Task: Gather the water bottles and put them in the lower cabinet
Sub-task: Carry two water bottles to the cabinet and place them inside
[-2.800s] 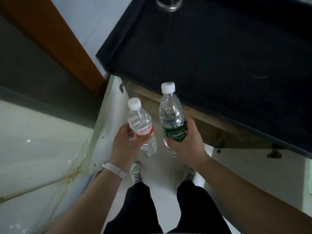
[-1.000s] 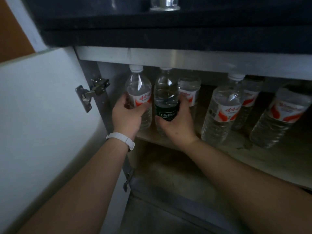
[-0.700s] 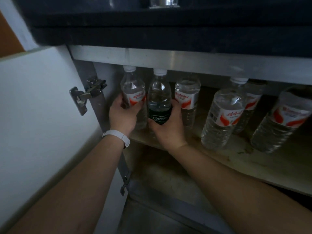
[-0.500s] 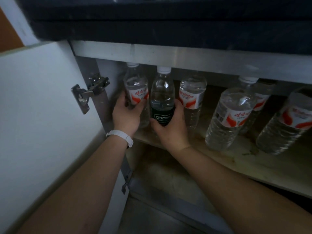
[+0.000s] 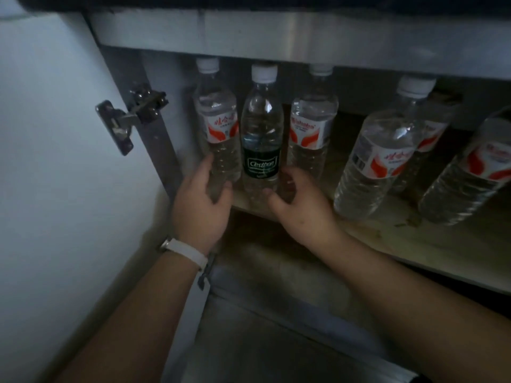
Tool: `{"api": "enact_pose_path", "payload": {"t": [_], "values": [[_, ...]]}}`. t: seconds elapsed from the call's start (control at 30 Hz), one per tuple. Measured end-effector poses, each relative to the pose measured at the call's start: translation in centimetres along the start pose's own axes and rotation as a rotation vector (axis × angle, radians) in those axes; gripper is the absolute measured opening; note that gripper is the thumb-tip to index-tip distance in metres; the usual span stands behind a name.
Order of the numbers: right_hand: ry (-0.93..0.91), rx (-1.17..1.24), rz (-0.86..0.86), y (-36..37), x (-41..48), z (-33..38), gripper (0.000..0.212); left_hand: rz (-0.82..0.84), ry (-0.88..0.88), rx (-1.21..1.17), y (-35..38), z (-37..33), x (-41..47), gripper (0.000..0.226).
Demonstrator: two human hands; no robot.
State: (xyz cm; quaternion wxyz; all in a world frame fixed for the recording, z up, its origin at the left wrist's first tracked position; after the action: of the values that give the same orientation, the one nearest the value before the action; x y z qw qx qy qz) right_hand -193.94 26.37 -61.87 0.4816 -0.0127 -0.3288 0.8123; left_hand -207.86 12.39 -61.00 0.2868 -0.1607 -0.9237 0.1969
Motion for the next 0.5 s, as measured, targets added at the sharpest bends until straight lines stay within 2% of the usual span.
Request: {"api": "enact_pose_path", "payload": {"t": [0.1, 0.2, 0.37, 0.5], "values": [[-0.095, -0.141, 0.016, -1.6, -1.5, -0.8, 0.048, 0.031, 0.230, 0.303, -0.2, -0.6, -2.3, 0.050], [-0.245, -0.205, -0.024, -3.1, -3.3, -0.7, 0.045, 0.076, 0.376, 0.465, -0.1, -1.1, -4.5, 0.051], [-0.370, -0.437, 0.117, -4.2, -5.9, -1.2, 0.052, 0.154, 0.502, 0.541, 0.2, -1.6, -7.6, 0.050], [-0.371, -0.505, 0.206, -6.7, -7.9, -0.2, 0.056, 0.237, 0.505, 0.574, -0.7, -4.4, -9.8, 0.044]]}}
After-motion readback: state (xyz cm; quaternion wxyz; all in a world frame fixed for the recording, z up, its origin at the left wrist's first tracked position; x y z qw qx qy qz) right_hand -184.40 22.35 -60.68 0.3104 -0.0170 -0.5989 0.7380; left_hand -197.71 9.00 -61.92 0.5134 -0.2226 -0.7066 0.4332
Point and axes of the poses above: each hand's wrist, its own x-axis towards the middle knuckle, its own y-axis out of the palm, z = x × y, the point moved 7 cm from there along x, towards the middle knuckle, and after that the axes turned 9 degrees about -z, right-handed, at the moved point
